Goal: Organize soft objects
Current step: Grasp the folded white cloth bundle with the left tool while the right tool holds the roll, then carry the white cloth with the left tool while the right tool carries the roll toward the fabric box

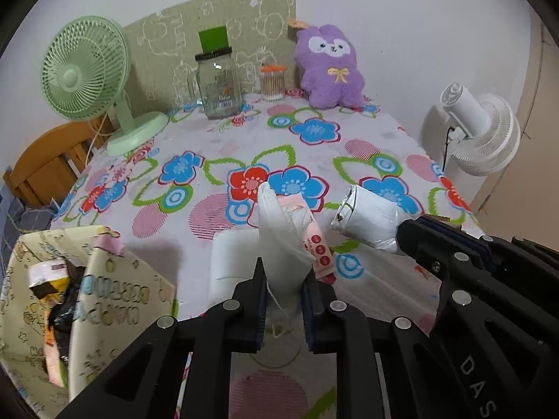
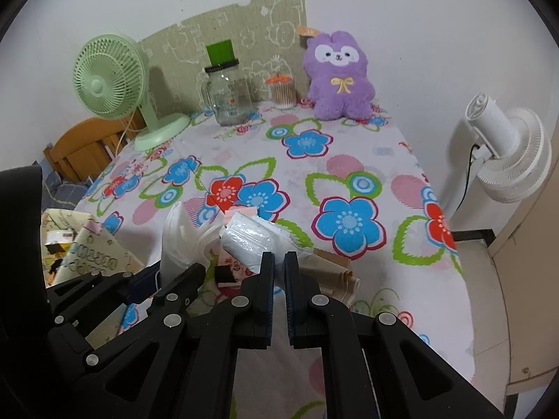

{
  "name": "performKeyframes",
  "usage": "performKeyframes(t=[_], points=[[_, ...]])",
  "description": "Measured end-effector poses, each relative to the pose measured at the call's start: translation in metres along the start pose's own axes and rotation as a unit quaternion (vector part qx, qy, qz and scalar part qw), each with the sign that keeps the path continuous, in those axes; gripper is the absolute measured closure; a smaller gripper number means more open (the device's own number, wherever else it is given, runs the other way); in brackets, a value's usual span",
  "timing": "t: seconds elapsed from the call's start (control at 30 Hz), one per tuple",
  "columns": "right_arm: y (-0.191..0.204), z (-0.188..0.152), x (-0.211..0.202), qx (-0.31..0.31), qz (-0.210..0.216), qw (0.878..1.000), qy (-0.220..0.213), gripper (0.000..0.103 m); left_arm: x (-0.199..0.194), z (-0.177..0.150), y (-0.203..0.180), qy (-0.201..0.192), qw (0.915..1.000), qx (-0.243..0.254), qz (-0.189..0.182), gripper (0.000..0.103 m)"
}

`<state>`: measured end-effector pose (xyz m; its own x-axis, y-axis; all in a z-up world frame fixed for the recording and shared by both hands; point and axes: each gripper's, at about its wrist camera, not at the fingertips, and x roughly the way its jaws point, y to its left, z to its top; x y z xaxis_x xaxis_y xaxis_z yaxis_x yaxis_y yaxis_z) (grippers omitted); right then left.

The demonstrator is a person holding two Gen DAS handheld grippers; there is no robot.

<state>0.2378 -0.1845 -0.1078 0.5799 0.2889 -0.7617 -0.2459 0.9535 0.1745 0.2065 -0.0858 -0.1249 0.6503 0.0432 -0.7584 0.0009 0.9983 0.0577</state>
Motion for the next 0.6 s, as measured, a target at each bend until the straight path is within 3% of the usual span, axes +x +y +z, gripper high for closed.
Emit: performKeyframes(t=[0.6], points=[[0.020, -0.011, -0.081, -0.010, -0.029, 0.998, -0.054, 0.095, -0.078, -0.009, -0.001, -0.064, 0.9973, 0.035, -0.012, 0.088]])
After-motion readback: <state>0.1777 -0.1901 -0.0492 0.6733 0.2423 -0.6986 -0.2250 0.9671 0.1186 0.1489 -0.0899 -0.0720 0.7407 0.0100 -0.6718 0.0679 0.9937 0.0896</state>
